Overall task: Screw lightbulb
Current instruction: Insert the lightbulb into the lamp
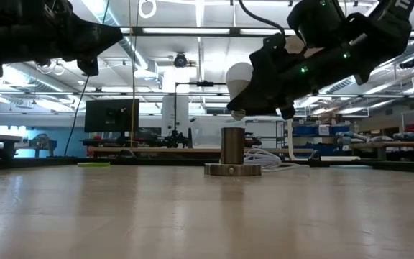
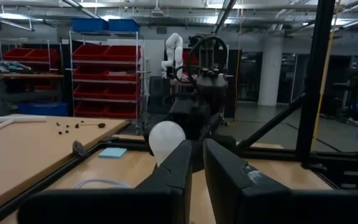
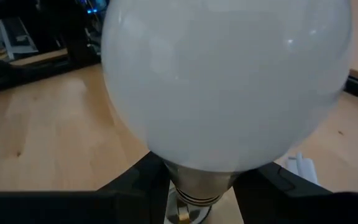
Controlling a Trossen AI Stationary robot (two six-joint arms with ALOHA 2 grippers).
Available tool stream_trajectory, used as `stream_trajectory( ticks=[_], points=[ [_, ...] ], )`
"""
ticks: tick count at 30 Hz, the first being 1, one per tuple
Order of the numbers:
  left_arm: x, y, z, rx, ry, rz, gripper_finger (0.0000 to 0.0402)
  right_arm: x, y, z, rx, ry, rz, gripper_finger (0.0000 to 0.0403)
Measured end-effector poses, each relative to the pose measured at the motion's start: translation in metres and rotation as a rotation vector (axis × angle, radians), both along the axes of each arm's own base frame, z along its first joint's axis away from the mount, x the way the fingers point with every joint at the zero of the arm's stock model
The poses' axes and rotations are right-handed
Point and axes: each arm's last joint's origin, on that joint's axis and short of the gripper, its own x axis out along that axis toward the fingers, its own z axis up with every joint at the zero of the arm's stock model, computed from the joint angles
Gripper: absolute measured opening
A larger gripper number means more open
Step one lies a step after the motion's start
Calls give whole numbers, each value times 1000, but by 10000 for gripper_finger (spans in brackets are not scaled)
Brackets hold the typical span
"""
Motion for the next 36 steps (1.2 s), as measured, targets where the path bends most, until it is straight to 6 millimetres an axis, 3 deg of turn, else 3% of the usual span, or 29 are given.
stream_trajectory(
  ticks=[17, 36],
  points=[
    [0, 0, 0, -1, 2, 3, 46, 14, 8, -26, -21, 32, 21, 158],
    [0, 0, 0, -2, 5, 6, 46, 14, 6, -26, 11, 22, -14, 219]
  ],
)
